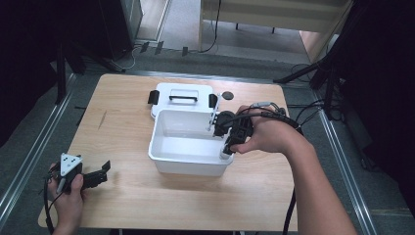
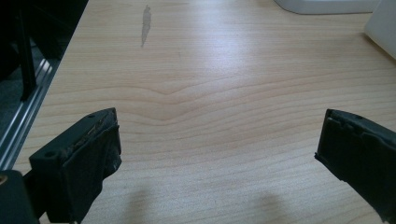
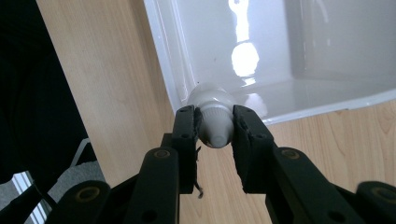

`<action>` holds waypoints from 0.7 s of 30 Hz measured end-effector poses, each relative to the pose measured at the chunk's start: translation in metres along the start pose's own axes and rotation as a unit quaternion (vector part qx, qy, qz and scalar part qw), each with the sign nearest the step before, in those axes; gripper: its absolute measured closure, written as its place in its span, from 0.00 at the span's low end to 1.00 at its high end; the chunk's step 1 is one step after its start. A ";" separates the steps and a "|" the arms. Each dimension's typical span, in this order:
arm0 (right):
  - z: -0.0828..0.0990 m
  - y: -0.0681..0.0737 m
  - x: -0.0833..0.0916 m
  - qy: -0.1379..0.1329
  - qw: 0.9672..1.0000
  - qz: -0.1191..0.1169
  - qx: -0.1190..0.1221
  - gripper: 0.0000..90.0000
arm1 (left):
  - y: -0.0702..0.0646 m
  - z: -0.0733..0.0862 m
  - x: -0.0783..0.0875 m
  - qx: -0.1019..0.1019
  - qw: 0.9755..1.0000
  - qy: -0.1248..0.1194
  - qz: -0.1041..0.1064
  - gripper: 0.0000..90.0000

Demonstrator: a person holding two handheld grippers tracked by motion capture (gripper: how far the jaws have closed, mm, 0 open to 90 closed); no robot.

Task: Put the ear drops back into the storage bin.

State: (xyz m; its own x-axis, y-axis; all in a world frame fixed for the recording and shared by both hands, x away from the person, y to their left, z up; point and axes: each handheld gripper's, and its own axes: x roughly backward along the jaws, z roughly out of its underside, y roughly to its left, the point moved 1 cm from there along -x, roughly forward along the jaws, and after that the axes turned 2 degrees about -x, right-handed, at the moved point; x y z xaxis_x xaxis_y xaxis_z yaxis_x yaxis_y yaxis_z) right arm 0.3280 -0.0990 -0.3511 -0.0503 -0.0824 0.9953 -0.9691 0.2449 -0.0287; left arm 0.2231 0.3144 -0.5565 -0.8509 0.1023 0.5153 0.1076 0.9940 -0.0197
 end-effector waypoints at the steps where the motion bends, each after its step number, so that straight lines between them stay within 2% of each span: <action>1: 0.000 0.000 -0.002 0.000 1.000 -0.003 0.000 0.81 | 0.000 0.000 0.000 0.000 1.000 0.000 0.000 0.00; 9: -0.003 -0.001 -0.019 0.014 1.000 -0.009 0.016 0.80 | 0.000 0.000 0.000 0.000 1.000 0.000 0.000 0.00; 14: -0.005 -0.002 -0.028 0.020 1.000 -0.016 0.013 0.80 | 0.000 0.000 0.000 0.001 1.000 0.000 0.000 0.00; 17: -0.006 -0.004 -0.033 0.021 0.999 -0.019 0.023 0.80 | 0.000 0.000 0.000 0.000 1.000 0.000 0.000 0.00; 21: -0.008 -0.006 -0.040 0.030 0.999 -0.026 0.023 0.80 | 0.000 0.000 0.000 0.001 1.000 -0.001 0.000 0.00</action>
State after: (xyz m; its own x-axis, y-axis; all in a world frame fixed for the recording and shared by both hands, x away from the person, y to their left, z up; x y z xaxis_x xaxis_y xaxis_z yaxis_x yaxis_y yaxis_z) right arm 0.3377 -0.0896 -0.3897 0.0128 -0.0354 0.9993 -0.9804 0.1962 0.0195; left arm 0.2230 0.3145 -0.5566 -0.8522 0.1025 0.5131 0.1067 0.9941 -0.0214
